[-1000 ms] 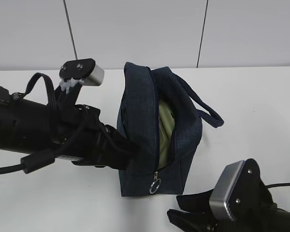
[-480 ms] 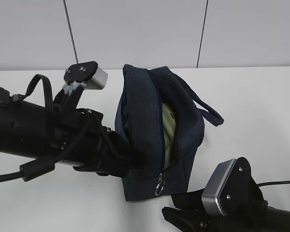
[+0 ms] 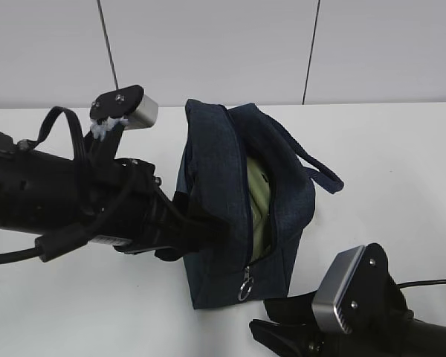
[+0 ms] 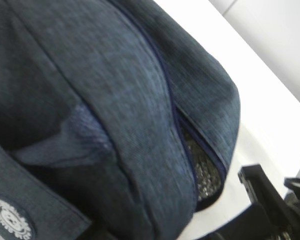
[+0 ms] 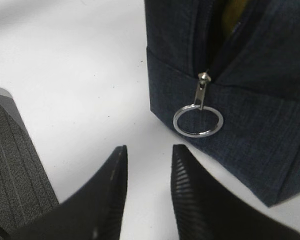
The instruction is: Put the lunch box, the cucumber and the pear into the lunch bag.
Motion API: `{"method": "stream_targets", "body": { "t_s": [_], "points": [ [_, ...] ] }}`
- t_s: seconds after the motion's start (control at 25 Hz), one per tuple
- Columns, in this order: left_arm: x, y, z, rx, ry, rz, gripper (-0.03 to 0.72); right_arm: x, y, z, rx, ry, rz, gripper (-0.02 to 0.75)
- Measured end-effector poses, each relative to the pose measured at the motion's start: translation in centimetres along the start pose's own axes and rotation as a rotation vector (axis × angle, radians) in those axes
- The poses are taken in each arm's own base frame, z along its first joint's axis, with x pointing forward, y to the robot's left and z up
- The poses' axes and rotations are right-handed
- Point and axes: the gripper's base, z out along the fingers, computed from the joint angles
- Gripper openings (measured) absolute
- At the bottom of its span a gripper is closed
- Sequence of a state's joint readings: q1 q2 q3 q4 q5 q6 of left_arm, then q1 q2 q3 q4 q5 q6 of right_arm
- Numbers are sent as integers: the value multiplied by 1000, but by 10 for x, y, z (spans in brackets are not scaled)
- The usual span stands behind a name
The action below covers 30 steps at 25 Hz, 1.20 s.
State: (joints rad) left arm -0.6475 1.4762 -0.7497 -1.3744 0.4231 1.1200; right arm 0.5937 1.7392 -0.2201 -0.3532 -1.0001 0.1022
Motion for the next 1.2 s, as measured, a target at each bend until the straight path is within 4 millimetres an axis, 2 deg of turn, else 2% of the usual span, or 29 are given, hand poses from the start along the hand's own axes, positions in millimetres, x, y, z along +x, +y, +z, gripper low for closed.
{"method": "stream_targets", "body": {
  "t_s": [0.24, 0.52, 0.8, 0.96, 1.2],
  "points": [
    [-1, 1, 0, -8, -12, -17, 279, -1, 0, 0, -1, -7, 0, 243],
    [0, -2, 0, 26, 4, -20, 273, -1, 0, 0, -2, -14, 0, 243],
    [9, 6, 18, 34, 59, -95, 273, -1, 0, 0, -2, -14, 0, 243],
    [8, 9, 19, 9, 47, -107, 267, -1, 0, 0, -2, -14, 0, 243],
    [7, 11, 19, -19, 34, -109, 174, -2, 0, 0, -2, -19, 0, 243]
  ]
}}
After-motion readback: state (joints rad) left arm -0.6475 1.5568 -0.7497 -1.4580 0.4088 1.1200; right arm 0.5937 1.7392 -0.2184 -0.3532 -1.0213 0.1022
